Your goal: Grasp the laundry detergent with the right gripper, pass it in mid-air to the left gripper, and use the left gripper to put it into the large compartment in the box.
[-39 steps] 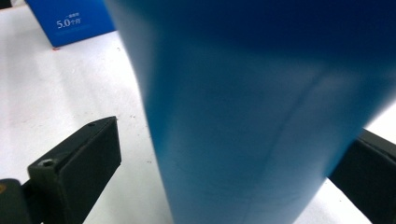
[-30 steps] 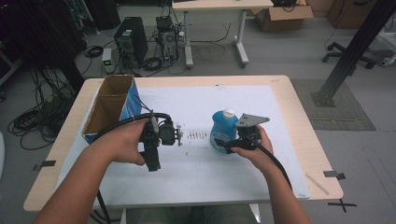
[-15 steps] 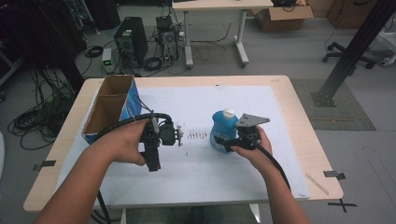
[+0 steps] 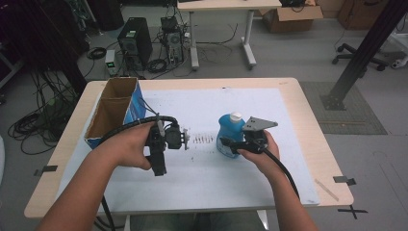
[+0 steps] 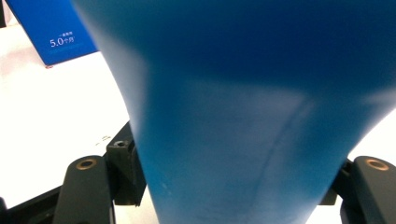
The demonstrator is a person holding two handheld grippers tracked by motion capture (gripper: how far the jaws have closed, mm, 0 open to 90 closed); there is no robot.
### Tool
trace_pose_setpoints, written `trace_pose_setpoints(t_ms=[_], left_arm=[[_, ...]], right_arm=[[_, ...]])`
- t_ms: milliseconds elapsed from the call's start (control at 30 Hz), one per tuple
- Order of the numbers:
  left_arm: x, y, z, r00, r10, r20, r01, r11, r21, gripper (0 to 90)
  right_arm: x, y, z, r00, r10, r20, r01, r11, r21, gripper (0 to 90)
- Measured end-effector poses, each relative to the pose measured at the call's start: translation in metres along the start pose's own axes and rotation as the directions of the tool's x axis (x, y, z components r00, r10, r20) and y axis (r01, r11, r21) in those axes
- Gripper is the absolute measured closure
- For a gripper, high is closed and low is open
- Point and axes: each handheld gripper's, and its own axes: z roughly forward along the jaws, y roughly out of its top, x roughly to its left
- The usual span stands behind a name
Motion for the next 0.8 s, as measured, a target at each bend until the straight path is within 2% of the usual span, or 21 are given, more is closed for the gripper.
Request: trace_pose_setpoints(t_ms=[167,233,500,533,700,767,800], left_arm=[[0.000,0.000,0.001,1.0000,0.002,0.004,-0.002,1.0000,0.002,0.2],[-0.001,0.000,0.001,1.0000,0.000,0.003,0.000,1.0000,0.004,0.2],[0.000,0.001,0.000,1.0000,0.000,0.000,0.000,1.0000,0.001,0.2],[0.000,0.001,-0.001,1.0000,0.000,0.001,0.000,1.0000,-0.002,0.2],[0.000,0.001,-0.001,1.0000,0.003,0.002,-0.003,1.0000,-0.002,0.3],[0.000,0.001,-0.001,1.0000,0.000,0.001,0.000,1.0000,-0.004,0.3],[0.001,-0.001,-0.002,1.0000,-0.006,-0.004,0.006,1.0000,0.002,0.3]], right_arm=[[0.001,-0.001,0.002,1.0000,-0.006,-0.001,0.006,1.000,0.001,37.6],[0.001,-0.001,0.003,1.0000,-0.009,0.001,0.009,1.000,-0.006,43.3],[0.001,-0.001,0.003,0.9997,-0.024,0.002,0.024,1.000,-0.008,45.3],[0.004,-0.001,0.002,0.9987,-0.051,0.008,0.051,0.999,-0.010,45.8],[0.007,0.001,0.002,0.9981,-0.058,0.021,0.058,0.998,-0.010,46.2],[0.006,0.004,-0.002,0.9983,-0.057,0.003,0.057,0.998,-0.022,46.2],[0.007,0.010,-0.006,0.9970,-0.076,-0.012,0.076,0.997,-0.022,46.1]])
